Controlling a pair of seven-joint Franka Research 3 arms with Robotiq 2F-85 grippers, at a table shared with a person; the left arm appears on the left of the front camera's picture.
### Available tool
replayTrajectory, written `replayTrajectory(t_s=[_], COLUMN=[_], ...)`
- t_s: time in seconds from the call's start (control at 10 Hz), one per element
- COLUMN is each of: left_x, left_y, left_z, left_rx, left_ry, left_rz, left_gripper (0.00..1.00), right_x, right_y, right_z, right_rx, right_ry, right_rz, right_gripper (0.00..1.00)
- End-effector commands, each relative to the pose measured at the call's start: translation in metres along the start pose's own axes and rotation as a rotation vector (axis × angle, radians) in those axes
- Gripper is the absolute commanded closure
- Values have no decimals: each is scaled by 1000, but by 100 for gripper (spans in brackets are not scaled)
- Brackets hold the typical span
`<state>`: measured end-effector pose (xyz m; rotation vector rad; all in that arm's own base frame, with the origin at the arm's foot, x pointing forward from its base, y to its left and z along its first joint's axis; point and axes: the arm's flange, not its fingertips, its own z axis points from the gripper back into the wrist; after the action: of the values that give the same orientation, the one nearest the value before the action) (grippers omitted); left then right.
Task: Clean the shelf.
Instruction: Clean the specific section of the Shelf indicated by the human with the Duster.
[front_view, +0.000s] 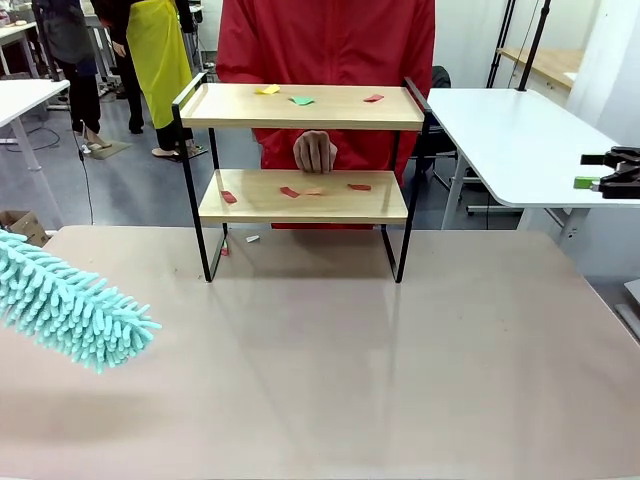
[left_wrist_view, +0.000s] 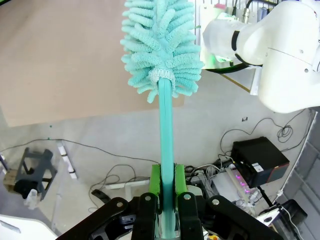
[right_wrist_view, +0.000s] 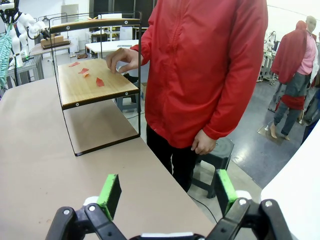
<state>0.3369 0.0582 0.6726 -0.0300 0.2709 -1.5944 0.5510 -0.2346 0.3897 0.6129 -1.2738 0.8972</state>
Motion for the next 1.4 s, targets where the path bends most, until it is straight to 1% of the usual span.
replayTrajectory(t_s=[0.0, 0.9, 1.0, 1.1, 1.2, 1.3], left_x=[-2, 0, 12, 21, 29, 37], left_y=[0, 0, -6, -7, -7, -8], left_z=[5, 0, -5, -11, -17, -20], left_rx=[8, 0, 36, 72, 100, 139], left_ry=[-4, 0, -48, -121, -187, -281], left_rz=[4, 0, -65, -104, -132, -126], left_gripper=[87, 87, 87, 87, 87, 87], right_x=[3, 3, 3, 3, 3, 3], right_y=[2, 2, 2, 2, 2, 2], right_z=[0, 0, 0, 0, 0, 0], right_rx=[3, 3, 3, 3, 3, 3], right_ry=[2, 2, 2, 2, 2, 2], right_rz=[3, 3, 3, 3, 3, 3], right_gripper=[0, 0, 0, 0, 0, 0])
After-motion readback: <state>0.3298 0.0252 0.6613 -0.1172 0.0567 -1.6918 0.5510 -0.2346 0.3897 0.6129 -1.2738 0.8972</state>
